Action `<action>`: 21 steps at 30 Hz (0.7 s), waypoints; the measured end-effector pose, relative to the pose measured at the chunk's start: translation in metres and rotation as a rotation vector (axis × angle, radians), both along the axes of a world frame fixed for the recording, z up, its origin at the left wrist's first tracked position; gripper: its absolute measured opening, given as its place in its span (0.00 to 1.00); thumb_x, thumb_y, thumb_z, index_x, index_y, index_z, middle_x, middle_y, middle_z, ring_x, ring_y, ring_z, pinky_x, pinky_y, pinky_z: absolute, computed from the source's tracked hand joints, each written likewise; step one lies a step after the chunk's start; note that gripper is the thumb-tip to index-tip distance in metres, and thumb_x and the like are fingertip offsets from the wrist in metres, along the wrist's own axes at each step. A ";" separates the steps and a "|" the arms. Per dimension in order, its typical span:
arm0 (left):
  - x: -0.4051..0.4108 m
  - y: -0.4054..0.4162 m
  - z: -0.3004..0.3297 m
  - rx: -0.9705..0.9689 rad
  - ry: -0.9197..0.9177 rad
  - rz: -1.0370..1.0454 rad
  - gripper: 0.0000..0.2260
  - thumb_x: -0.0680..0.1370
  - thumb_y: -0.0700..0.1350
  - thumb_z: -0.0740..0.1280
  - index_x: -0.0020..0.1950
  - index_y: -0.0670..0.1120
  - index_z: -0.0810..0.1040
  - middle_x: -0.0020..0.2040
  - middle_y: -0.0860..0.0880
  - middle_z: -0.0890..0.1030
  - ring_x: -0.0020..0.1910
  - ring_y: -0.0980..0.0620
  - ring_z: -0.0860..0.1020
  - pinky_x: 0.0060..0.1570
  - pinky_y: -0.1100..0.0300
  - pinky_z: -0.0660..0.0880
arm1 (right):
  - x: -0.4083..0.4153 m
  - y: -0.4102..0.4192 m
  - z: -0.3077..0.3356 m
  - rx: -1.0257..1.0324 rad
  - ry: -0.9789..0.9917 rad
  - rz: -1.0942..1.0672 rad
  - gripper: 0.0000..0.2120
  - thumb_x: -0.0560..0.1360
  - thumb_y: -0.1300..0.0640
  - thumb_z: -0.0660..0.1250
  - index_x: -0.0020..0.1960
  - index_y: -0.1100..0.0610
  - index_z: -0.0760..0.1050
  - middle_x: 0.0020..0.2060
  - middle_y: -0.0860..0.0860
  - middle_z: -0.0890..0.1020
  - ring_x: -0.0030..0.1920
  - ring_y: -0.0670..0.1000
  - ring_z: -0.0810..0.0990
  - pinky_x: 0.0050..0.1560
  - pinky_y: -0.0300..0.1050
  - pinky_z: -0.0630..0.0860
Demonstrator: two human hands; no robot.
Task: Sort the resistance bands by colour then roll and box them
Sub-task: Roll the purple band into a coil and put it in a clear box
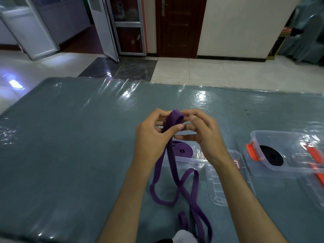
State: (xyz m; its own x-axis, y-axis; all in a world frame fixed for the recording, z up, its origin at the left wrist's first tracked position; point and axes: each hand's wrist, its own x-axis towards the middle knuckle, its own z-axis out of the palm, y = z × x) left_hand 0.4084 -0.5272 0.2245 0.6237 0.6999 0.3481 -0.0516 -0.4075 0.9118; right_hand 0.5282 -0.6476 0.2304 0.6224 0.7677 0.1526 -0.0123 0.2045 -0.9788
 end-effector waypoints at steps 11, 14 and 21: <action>-0.001 0.001 -0.001 -0.187 -0.076 -0.220 0.17 0.78 0.45 0.77 0.66 0.56 0.83 0.54 0.52 0.89 0.55 0.53 0.87 0.57 0.59 0.83 | 0.011 -0.006 0.014 -0.038 -0.285 -0.114 0.07 0.78 0.61 0.75 0.56 0.53 0.84 0.44 0.52 0.88 0.47 0.53 0.88 0.50 0.52 0.87; -0.001 0.007 0.003 -0.225 -0.025 -0.260 0.09 0.78 0.45 0.78 0.56 0.50 0.82 0.49 0.48 0.87 0.50 0.49 0.87 0.52 0.59 0.83 | 0.013 -0.005 0.021 -0.057 -0.425 -0.111 0.10 0.78 0.61 0.75 0.55 0.49 0.83 0.46 0.48 0.88 0.48 0.50 0.87 0.54 0.52 0.84; 0.002 0.004 0.007 -0.213 -0.053 -0.339 0.08 0.79 0.48 0.74 0.53 0.49 0.77 0.50 0.45 0.86 0.52 0.43 0.86 0.55 0.49 0.84 | 0.012 -0.003 0.030 -0.081 -0.363 -0.126 0.06 0.77 0.58 0.77 0.53 0.55 0.84 0.43 0.53 0.87 0.46 0.52 0.85 0.47 0.44 0.83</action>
